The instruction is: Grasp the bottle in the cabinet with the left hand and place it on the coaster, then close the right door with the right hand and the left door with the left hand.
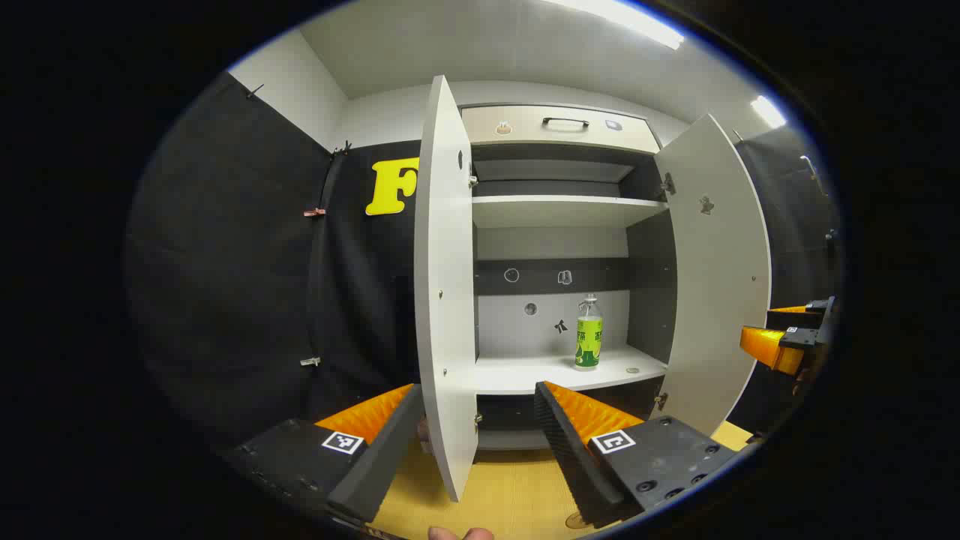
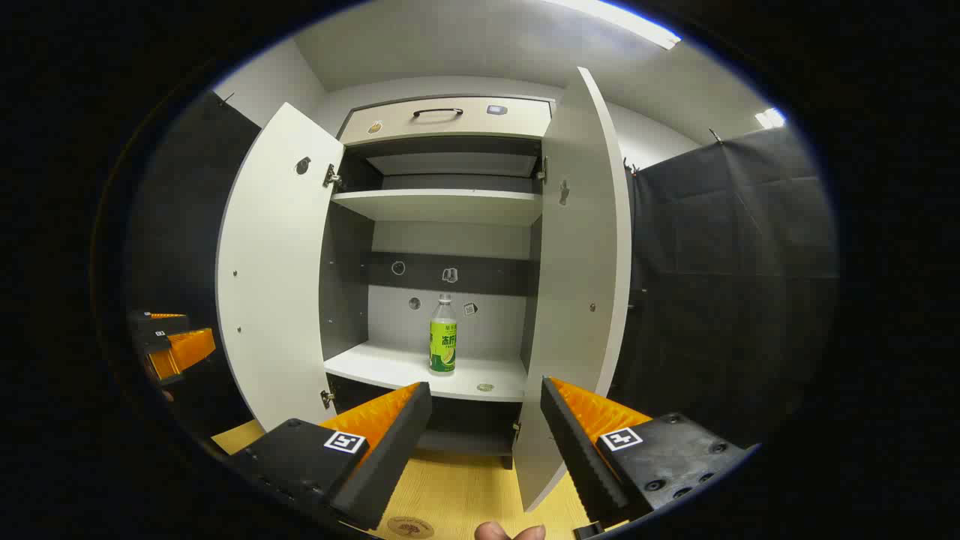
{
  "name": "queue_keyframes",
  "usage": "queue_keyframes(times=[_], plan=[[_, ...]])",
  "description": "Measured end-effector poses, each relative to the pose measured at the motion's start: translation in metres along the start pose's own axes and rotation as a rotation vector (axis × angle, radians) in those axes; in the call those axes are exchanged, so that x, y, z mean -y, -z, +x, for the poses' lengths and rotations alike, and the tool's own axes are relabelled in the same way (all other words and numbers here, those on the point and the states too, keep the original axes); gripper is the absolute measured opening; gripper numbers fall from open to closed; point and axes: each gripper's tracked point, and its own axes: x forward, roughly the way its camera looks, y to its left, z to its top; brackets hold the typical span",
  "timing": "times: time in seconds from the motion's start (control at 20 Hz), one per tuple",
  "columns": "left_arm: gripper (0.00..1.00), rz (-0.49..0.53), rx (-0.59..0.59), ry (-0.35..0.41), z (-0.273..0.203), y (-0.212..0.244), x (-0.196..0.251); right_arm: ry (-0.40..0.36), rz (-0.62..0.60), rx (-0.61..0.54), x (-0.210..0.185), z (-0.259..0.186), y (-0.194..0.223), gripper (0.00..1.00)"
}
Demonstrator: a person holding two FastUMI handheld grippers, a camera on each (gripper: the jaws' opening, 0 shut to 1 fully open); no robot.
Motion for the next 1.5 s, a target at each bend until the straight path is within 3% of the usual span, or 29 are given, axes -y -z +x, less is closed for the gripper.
queue_keyframes(times=[0.9, 1.2, 1.5], plan=[[0.95, 0.011, -0.004, 0.005, 0.005, -0.002, 0.002, 0.018, -0.002, 0.016, 0.001, 0.002, -0.004, 0.98], [0.95, 0.004, -0.008, 0.022, 0.011, 0.000, 0.009, -0.015, 0.038, 0.041, -0.005, -0.004, -0.013, 0.97], [0.95, -0.012, 0.000, 0.084, 0.038, 0.002, 0.038, 0.060, 0.008, 0.079, 0.024, -0.010, -0.020, 0.97]])
